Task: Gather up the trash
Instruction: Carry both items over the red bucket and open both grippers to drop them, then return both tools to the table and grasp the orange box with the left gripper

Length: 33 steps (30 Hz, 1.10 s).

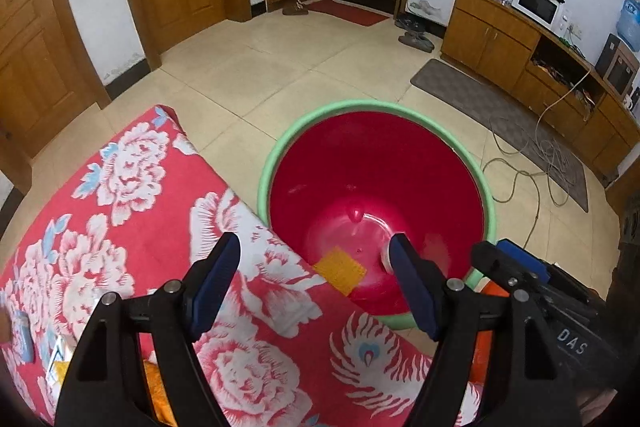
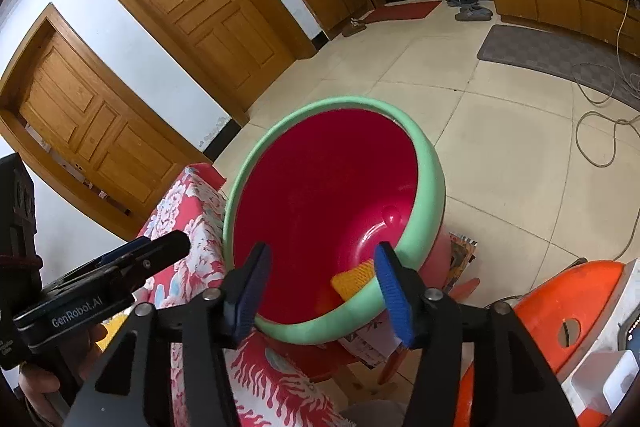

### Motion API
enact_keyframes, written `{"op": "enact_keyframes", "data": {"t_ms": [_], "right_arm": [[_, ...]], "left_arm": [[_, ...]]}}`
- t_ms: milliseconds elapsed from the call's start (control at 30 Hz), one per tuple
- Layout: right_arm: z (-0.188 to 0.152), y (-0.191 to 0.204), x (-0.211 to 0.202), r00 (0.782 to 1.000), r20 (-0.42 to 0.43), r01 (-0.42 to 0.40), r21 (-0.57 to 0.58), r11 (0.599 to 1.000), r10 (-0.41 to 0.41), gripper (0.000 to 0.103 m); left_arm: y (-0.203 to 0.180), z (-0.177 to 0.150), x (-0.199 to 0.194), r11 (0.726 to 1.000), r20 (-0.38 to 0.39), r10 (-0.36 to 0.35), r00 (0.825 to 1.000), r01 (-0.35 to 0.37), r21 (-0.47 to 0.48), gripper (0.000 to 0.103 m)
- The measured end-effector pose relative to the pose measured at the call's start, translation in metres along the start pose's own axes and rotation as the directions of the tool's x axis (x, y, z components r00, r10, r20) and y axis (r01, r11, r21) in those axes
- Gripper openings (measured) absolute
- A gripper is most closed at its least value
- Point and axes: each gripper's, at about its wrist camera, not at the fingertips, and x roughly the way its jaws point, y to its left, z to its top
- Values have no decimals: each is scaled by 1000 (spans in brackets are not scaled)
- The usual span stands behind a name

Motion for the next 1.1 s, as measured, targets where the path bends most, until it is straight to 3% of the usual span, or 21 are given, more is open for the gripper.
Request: {"op": "enact_keyframes", "data": {"t_ms": [400,733,1100], "right_arm": [[-8,19,-49,998,35,-50,-53,997,51,72],[-28,49,-82,994,13,-109,-142,984,112,73],[-60,75,-99,989,-38,-145,-231,962,140,74]], "left_arm": [[32,-18,-72,993,99,53,994,-42,-108,76],[62,-70,-131,973,128,116,985,-87,-212,77],[99,-138,-164,931,122,165,979,-114,-346,77]]}}
